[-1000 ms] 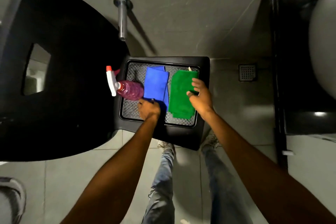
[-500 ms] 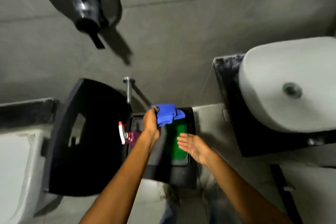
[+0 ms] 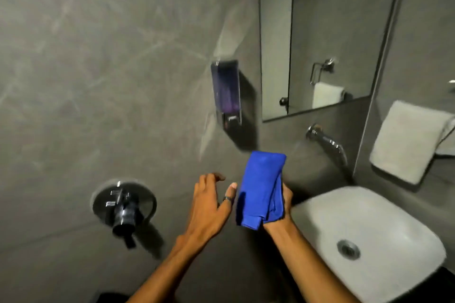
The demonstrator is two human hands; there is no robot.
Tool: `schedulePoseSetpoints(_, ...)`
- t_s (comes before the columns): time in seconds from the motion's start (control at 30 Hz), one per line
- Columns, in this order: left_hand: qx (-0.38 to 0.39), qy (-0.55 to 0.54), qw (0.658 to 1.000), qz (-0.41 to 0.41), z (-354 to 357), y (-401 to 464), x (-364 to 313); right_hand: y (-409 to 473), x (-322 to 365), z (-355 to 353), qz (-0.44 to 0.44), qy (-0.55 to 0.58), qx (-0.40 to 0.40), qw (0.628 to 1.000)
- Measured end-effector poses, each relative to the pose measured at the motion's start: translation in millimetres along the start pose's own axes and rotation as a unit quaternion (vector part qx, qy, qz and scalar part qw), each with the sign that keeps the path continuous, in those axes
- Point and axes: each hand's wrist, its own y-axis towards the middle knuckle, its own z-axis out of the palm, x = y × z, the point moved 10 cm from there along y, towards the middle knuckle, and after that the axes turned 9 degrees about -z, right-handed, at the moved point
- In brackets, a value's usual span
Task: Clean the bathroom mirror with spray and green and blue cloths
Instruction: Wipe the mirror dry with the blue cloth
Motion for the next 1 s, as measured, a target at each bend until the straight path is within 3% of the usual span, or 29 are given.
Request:
schedulePoseSetpoints(0.17, -0.019, 0.123, 0.954, 0.274, -50, 69, -168, 88, 101, 28, -0.093, 0.007, -0.025, 0.995)
schedulePoseSetpoints(0.27, -0.087, 0.181, 0.914, 0.353, -102, 118, -250, 133, 144, 72, -0.182, -0.171, -0.037, 0.968)
schedulePoseSetpoints(0.37, -0.139, 0.233, 0.888, 0.372, -144, 171, -325, 165, 189, 153, -0.362, -0.403, 0.005, 0.841)
schedulePoseSetpoints(0.4, -0.162, 0.272, 0.871, 0.377, -154, 187, -343, 173, 193, 181, -0.423, -0.486, 0.041, 0.764)
schedulePoseSetpoints(0.47, -0.206, 0.351, 0.834, 0.372, -170, 216, -364, 186, 187, 215, -0.511, -0.636, 0.063, 0.575)
schedulePoseSetpoints(0.5, -0.225, 0.377, 0.821, 0.365, -177, 229, -369, 193, 184, 224, -0.531, -0.663, 0.065, 0.524)
schedulePoseSetpoints(0.67, -0.345, 0.424, 0.738, 0.396, -195, 253, -402, 231, 207, 231, -0.583, -0.687, 0.096, 0.423)
schedulePoseSetpoints(0.73, -0.379, 0.410, 0.734, 0.387, -201, 256, -408, 246, 233, 222, -0.590, -0.685, 0.090, 0.417)
schedulePoseSetpoints(1.0, -0.410, 0.400, 0.730, 0.374, -177, 260, -387, 297, 349, 91, -0.536, -0.626, -0.064, 0.563)
